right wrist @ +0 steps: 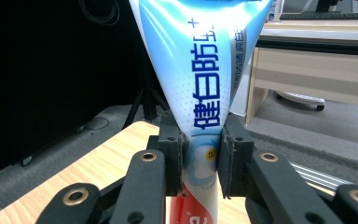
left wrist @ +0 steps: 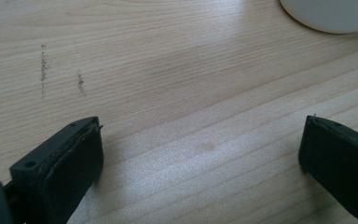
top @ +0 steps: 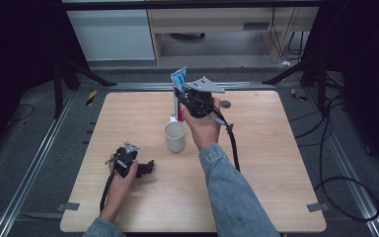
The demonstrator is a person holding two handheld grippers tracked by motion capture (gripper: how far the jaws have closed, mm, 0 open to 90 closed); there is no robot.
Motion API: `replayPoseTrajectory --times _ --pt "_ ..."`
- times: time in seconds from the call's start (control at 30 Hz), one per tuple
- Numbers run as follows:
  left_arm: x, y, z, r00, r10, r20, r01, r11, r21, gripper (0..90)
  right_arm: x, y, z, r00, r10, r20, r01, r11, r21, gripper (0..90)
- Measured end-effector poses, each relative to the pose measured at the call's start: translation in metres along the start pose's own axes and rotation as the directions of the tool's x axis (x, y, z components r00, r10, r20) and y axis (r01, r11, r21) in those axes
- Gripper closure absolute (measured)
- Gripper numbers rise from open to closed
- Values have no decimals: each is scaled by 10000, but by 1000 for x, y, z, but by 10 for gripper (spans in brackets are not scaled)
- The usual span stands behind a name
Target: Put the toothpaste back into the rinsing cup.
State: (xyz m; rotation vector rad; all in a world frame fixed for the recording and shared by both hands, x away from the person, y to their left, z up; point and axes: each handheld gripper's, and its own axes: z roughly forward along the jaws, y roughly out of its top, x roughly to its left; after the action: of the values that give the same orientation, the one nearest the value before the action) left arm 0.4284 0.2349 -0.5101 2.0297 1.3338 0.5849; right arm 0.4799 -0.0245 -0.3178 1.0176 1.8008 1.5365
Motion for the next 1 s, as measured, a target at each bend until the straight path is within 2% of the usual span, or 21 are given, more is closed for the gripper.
replayPoseTrajectory --times 0.2,0.43,0.8,1.0 --pt "0 0 0 10000 -2 2 2 10000 -4 0 8 -15 7 9998 -110 -142 113 9997 221 738" --pt "0 0 0 10000 3 16 -3 10000 9 0 11 -28 14 9996 85 -256 -74 9991 420 738" --pt "0 0 0 10000 -29 20 29 10000 2 0 7 -53 23 9991 361 -202 -342 9956 875 739" --pt "0 0 0 10000 -9 20 9 10000 20 0 5 -60 25 9992 371 -167 -353 9945 990 739"
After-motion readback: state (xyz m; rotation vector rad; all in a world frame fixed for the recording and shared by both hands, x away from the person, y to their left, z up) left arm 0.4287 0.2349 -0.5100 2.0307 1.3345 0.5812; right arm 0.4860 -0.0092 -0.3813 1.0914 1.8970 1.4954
